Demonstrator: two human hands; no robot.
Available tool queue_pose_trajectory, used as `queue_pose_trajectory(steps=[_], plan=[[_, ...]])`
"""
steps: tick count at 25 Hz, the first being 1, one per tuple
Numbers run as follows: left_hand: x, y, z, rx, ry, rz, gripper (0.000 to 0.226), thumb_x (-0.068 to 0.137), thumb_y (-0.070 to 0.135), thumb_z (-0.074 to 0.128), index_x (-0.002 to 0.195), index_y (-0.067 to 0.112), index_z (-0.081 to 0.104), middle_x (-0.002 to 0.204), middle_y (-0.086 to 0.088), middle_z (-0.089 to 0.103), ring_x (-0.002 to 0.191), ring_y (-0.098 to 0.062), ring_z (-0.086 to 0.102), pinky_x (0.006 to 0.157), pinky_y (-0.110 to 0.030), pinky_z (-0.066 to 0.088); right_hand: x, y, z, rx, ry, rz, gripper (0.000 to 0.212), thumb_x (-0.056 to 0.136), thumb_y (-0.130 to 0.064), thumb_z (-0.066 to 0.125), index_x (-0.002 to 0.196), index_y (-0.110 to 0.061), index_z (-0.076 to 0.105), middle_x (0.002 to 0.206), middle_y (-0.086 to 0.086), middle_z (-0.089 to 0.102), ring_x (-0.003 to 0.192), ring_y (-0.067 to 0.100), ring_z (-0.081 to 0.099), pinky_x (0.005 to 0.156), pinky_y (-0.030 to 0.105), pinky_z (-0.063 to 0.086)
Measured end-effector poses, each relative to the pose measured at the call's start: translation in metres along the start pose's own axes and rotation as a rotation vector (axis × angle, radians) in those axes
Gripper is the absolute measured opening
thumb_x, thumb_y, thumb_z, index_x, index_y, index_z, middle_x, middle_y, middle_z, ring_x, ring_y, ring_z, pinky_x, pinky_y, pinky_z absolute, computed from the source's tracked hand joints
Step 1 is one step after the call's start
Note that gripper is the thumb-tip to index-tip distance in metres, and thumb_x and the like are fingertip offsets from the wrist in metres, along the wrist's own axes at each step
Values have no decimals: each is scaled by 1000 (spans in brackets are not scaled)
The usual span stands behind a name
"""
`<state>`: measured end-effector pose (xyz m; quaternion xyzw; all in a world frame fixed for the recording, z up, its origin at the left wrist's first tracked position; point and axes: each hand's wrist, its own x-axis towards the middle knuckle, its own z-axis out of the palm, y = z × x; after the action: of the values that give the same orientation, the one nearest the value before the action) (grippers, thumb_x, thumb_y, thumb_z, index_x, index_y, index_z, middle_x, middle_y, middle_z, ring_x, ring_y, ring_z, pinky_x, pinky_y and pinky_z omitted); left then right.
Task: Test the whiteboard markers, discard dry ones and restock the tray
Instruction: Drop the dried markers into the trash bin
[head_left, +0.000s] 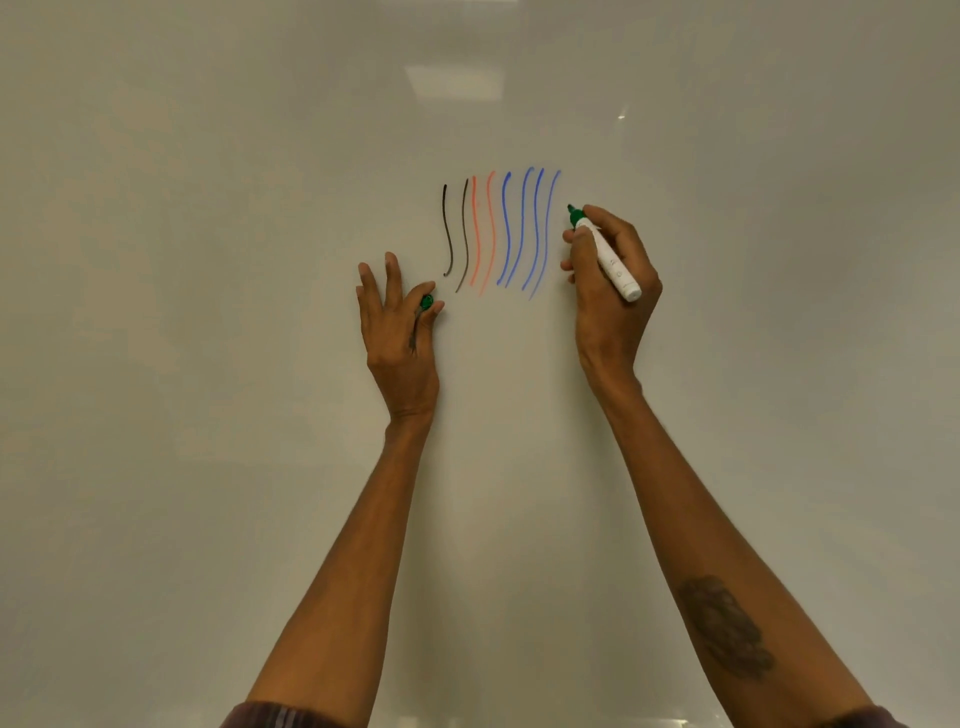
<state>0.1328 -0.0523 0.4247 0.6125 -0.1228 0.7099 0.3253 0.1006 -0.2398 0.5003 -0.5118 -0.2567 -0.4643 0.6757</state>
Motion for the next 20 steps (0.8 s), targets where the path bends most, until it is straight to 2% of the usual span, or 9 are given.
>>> queue_pose_trajectory(steps=[2, 3, 7, 11, 15, 18, 20], plan=[[0, 0, -1, 2, 5, -17, 23, 100, 21, 59, 111, 6, 71, 148, -17, 48, 146, -39, 29, 117, -57, 30, 11, 1, 3, -60, 21, -63, 24, 91, -17, 63, 112, -7, 70, 100, 5, 73, 89, 20, 71, 76, 45, 59], [0, 0, 0, 8, 6, -8, 22, 100, 20, 59, 111, 5, 71, 147, -19, 48, 145, -39, 30, 118, -56, 28, 15, 0, 5, -90, 28, -95, 23, 91, -15, 63, 111, -6, 70, 99, 4, 73, 88, 17, 71, 77, 43, 59], [1, -1, 0, 15, 11, 21, 21, 98, 17, 61, 112, 4, 70, 145, -20, 50, 143, -39, 36, 120, -51, 26, 28, -2, 12, -222, 34, -230, 23, 92, -13, 61, 111, -2, 70, 99, 1, 73, 89, 5, 68, 79, 23, 55], [0, -1, 0, -1, 24, -2, 20, 98, 14, 62, 113, 3, 70, 145, -19, 51, 143, -37, 36, 121, -49, 26, 9, 9, 1, -304, 6, -273, 22, 89, -11, 63, 109, -4, 72, 98, 3, 73, 88, 10, 69, 77, 31, 56], [0, -1, 0, 6, 27, 4, 18, 98, 13, 62, 112, 4, 69, 145, -18, 51, 143, -36, 37, 120, -50, 27, -41, 28, -19, -343, -9, -231, 21, 88, -10, 65, 108, -4, 72, 98, 4, 72, 87, 12, 69, 76, 33, 56], [0, -1, 0, 12, 29, 3, 19, 99, 14, 61, 114, 5, 68, 145, -17, 51, 143, -35, 37, 120, -50, 28, -43, 23, -19, -292, -11, -154, 19, 88, -12, 65, 105, -7, 73, 97, 2, 73, 87, 12, 69, 76, 38, 57], [0, -1, -1, 15, 30, 2, 19, 99, 15, 60, 114, 5, 68, 145, -17, 51, 143, -35, 37, 120, -49, 28, -21, 11, -15, -237, 36, -152, 19, 90, -12, 64, 106, -6, 72, 99, 1, 73, 92, 11, 69, 81, 35, 56]])
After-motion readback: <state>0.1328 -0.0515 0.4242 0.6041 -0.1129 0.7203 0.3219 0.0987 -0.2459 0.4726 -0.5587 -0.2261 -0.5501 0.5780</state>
